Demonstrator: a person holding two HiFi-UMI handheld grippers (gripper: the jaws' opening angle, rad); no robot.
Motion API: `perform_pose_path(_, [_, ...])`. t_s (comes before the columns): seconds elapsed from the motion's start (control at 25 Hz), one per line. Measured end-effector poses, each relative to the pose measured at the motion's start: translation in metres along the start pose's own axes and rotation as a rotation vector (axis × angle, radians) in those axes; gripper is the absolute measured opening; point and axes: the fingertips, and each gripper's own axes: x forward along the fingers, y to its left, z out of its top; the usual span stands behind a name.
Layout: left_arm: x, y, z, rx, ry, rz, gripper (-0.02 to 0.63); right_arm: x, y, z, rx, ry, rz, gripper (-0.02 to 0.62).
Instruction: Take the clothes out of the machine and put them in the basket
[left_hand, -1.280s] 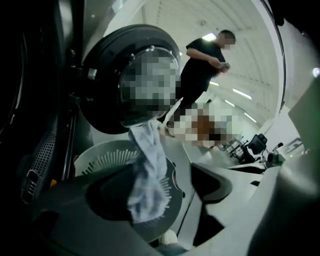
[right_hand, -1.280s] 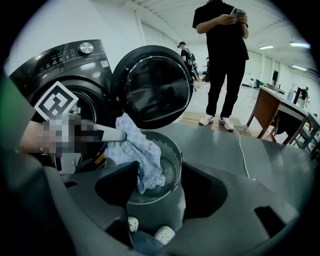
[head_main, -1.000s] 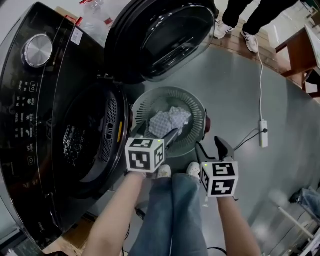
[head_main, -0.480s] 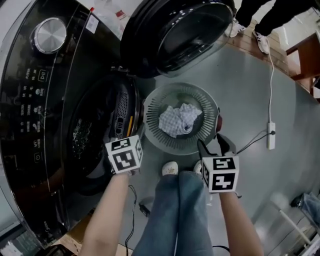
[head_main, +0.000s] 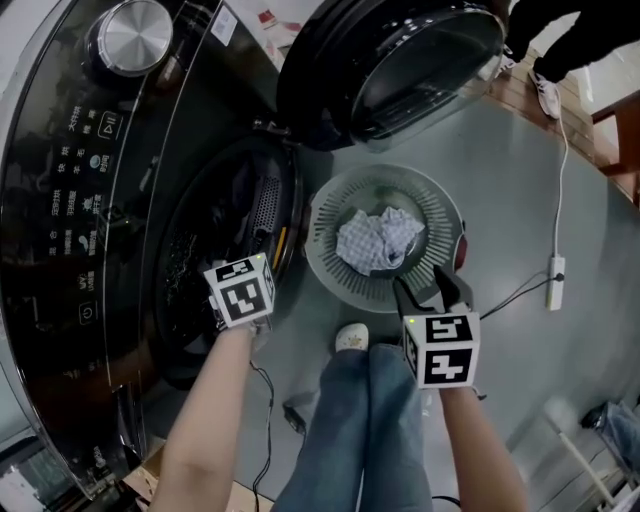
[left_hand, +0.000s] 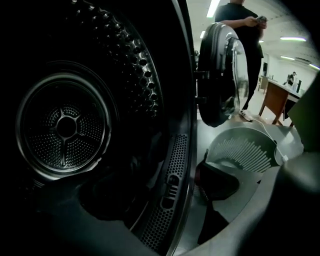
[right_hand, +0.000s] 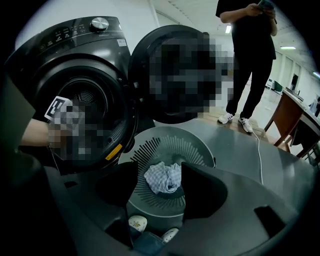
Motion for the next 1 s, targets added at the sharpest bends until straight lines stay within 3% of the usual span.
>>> perform_pose_path(0.24, [0.029, 0.031, -0.001, -0.195, 0.011, 0.088, 0.469, 0.018, 0.009, -0.009, -0.011, 0.012, 0.014, 0.270])
perform_pose_path(0.4, [0.047, 0.037, -0.014, -0.167, 0.058, 0.114, 0.469, 0.028, 0.006, -0.021, -0.009, 0.028, 0.010, 0.270])
perform_pose_path(0.56, [0.066, 0.035, -0.025, -0.133, 0.069, 0.077, 0.438, 0.035, 0.007, -0.032, -0.007, 0.041, 0.016, 0.270])
perform_pose_path(0.8, [0.076, 0.008, -0.022, -0.243, 0.008, -0.147, 0.216, 0.044, 0.002, -0.039, -0.007, 0.056, 0.010, 0.270])
perform_pose_path(0.92, [0.072, 0.008, -0.018, -0.182, -0.018, -0.101, 0.127, 0.044, 0.005, -0.036, -0.008, 0.051, 0.015, 0.268])
perform_pose_path(0.96, [0.069, 0.010, -0.016, -0.154, -0.016, -0.068, 0.023, 0.043, 0.005, -0.034, -0.010, 0.049, 0.018, 0.268])
perform_pose_path(1.0, [0.066, 0.011, -0.014, -0.144, -0.009, -0.053, 0.023, 0.042, 0.006, -0.033, -0.012, 0.047, 0.021, 0.268])
